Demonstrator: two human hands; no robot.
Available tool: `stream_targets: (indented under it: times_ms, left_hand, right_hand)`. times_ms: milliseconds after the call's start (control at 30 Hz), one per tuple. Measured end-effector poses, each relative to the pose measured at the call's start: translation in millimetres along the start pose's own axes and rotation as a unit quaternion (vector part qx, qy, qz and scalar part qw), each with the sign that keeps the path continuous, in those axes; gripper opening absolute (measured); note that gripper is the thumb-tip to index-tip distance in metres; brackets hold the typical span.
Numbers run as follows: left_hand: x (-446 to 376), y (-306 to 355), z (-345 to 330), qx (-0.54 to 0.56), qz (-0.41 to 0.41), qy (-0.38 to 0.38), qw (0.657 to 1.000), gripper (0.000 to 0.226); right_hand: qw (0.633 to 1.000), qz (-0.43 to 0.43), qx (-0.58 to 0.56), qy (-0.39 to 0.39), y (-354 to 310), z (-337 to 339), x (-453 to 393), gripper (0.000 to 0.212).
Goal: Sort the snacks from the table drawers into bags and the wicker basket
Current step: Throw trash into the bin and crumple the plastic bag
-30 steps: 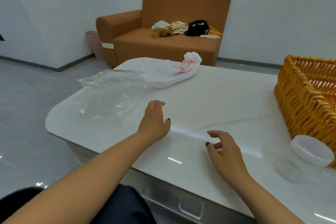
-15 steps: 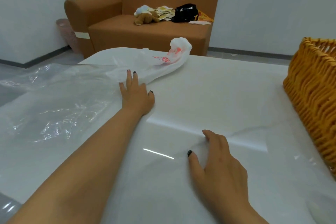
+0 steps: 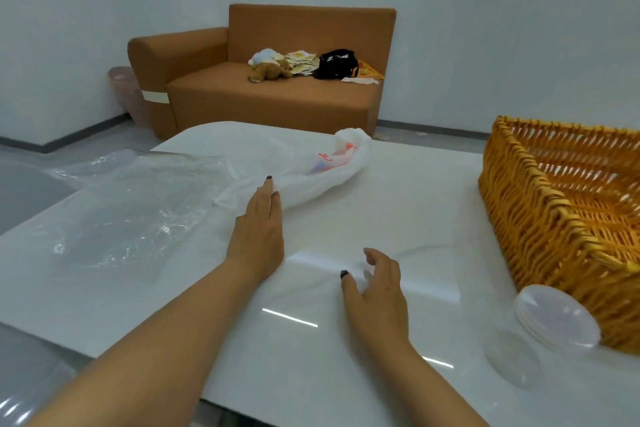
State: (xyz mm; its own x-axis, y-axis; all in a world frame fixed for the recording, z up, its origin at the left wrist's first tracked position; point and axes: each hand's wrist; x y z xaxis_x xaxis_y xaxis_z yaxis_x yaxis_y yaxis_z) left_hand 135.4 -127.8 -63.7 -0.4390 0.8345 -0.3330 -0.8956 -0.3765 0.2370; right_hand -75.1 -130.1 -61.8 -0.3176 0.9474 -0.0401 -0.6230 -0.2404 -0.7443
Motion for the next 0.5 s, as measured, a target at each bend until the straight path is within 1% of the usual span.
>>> stream_targets:
  times_ms: [33, 100, 167, 200, 267, 333, 367, 433, 500]
  left_hand:
    - [11, 9, 8, 0.012, -0.006, -0.004, 1.000, 0.070]
    - [30, 27, 26, 0.049, -0.024, 0.003, 0.998, 0.073]
    - [48, 46, 48, 0.085, -0.048, 0.026, 0.995, 0.070]
    - [59, 55, 61, 0.100, -0.062, 0.043, 0.992, 0.068]
    - [84, 65, 83, 0.139, -0.069, 0.071, 0.985, 0.065]
    - [111, 64, 101, 0.191, -0.054, 0.097, 0.975, 0.065]
    - [122, 61, 107, 0.212, -0.060, 0.114, 0.969, 0.063]
    - [142, 55, 118, 0.242, -0.096, 0.149, 0.954, 0.055]
    - [155, 52, 127, 0.271, -0.142, 0.179, 0.935, 0.044]
  right_hand:
    - [0.998, -0.023, -0.058, -0.004, -2, 4, 2, 0.046]
    - [0.980, -0.083, -0.181, -0.021, -9, 17, 9, 0.047]
    - [0.950, -0.133, -0.276, -0.053, -21, 36, 19, 0.056]
    - [0.937, -0.144, -0.310, -0.070, -25, 45, 24, 0.060]
    - [0.913, -0.147, -0.367, -0.106, -29, 61, 37, 0.064]
    - [0.885, -0.137, -0.423, -0.136, -29, 73, 49, 0.061]
    - [0.868, -0.137, -0.453, -0.149, -28, 76, 55, 0.059]
    - [0.829, -0.152, -0.509, -0.173, -25, 81, 62, 0.063]
    - [0.796, -0.172, -0.549, -0.190, -22, 82, 67, 0.074]
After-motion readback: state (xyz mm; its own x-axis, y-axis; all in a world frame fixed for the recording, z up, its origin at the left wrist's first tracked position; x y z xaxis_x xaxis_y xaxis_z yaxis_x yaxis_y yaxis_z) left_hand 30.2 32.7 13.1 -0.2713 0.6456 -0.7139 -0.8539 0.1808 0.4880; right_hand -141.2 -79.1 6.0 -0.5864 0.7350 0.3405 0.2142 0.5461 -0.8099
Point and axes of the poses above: each hand's wrist, its own x-axis away from the middle knuckle, its own z-axis out of the back of the hand, y = z × x, and after that the axes turned 7 degrees about x, right-handed
